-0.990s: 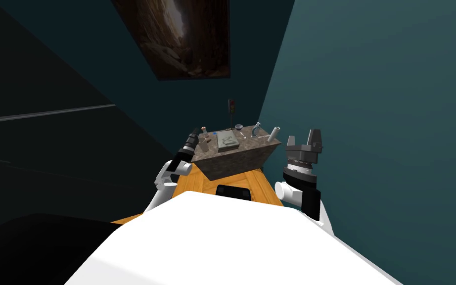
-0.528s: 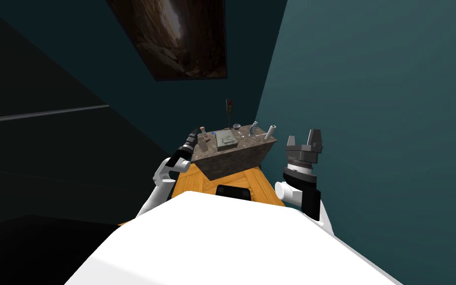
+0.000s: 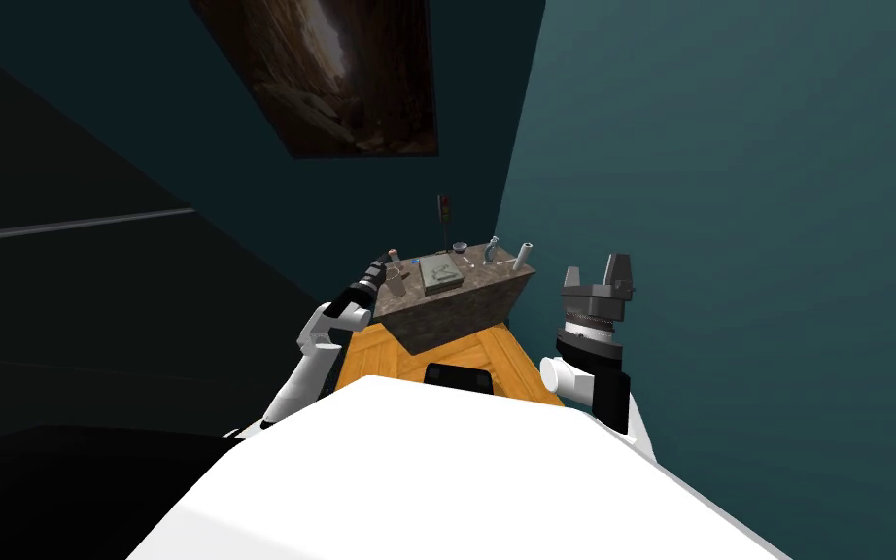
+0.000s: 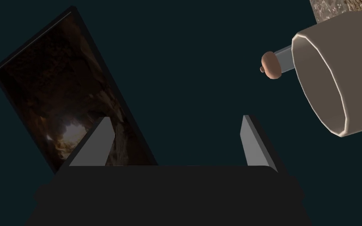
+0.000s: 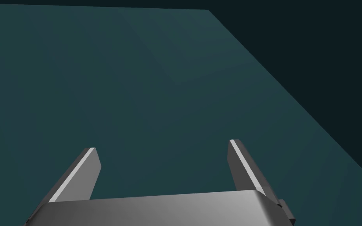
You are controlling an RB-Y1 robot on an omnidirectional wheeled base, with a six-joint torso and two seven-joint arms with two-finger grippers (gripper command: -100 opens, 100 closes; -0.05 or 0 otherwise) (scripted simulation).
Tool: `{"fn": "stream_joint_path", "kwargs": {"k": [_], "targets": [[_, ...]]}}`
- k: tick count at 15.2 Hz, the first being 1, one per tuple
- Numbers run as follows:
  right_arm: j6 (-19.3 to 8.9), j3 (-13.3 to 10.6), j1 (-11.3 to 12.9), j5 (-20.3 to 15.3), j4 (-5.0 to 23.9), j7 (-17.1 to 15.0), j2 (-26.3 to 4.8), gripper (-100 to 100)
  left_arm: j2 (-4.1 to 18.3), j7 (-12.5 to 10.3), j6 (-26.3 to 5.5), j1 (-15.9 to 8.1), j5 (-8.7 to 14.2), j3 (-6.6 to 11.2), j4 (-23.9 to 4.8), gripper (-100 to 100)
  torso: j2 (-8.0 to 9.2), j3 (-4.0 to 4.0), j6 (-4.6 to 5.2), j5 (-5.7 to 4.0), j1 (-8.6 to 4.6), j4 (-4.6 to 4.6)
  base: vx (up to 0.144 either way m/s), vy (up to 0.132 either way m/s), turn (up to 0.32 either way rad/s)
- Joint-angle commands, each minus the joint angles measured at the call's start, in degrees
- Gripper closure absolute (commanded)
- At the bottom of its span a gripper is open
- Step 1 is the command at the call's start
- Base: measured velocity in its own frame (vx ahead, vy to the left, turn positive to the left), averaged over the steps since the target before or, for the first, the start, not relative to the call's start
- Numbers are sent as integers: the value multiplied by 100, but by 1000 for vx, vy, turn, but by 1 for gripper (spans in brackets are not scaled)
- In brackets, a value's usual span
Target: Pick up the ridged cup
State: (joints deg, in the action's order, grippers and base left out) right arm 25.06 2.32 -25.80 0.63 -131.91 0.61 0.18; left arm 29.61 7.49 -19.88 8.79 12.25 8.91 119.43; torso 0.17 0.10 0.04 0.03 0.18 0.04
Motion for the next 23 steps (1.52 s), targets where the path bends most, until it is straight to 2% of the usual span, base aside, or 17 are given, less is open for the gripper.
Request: {"fn": "stream_joint_path", "kwargs": {"k": [1,3,4,6,7,10,11,13,14,15,17,18,19,21,22,23], "targets": [[0,0,0,0,0,0,0,0,123,-19,-286,-89,119,64,-91,-100,0,0,0,0,0,0,-62,34,-157],[0,1,-1,0,0,0,0,0,123,-19,-414,-89,119,64,-91,-100,1,1,-6,1,2,0,-38,20,-11],[0,1,-1,0,0,0,0,0,274,-37,-609,-231,273,140,-236,-100,-3,-1,-6,1,-1,0,-38,21,-123],[0,0,0,0,0,0,0,0,274,-37,-809,-231,273,140,-236,-100,-3,-1,-2,1,1,-1,-45,26,-113],[0,0,-1,0,0,0,0,0,420,-54,-961,-373,430,215,-385,-100,-4,-2,-5,1,1,-1,-45,25,-152],[0,1,-1,0,0,0,0,0,420,-54,-1209,-373,430,215,-385,-100,-1,0,-5,1,3,0,-45,27,-77],[0,1,-1,0,0,0,0,0,560,-72,-1397,-514,588,289,-537,-100,-4,-2,-6,1,1,-1,-42,17,-125],[0,0,0,0,0,0,0,0,560,-72,-1609,-514,588,289,-537,-100,-3,-2,-2,0,1,-1,-44,27,-120],[0,1,-1,0,0,0,0,0,560,-72,-1614,-514,588,289,-537,-100,-5,-2,-5,1,2,-1,-22,18,-1],[0,1,-1,0,0,0,0,0,695,-89,-1827,-655,748,361,-692,-100,-8,-4,-6,1,0,-1,-31,20,-100],[0,0,-1,0,0,0,0,0,695,-89,-2024,-655,748,361,-692,-100,-8,-4,-2,1,1,-2,-37,24,-138],[0,1,-1,0,0,0,0,0,695,-89,-2024,-655,748,361,-692,-100,-9,-5,-4,1,1,-2,-19,16,-15],[0,1,-2,0,0,0,0,0,823,-106,-2221,-794,908,431,-849,-100,-11,-6,-6,1,-1,-2,-28,15,-111],[0,0,-1,0,0,0,0,0,823,-106,-2436,-794,908,431,-849,-100,-9,-5,-3,0,1,-2,-35,29,-113],[0,1,-1,0,0,0,0,0,946,-123,-2568,-932,1068,498,-1007,-100,-9,-5,-5,1,3,-2,-37,31,-160],[0,0,-1,0,0,0,0,0,946,-123,-2679,-932,1068,498,-1007,-100,-9,-5,-2,1,4,-2,-43,38,-169]]}}
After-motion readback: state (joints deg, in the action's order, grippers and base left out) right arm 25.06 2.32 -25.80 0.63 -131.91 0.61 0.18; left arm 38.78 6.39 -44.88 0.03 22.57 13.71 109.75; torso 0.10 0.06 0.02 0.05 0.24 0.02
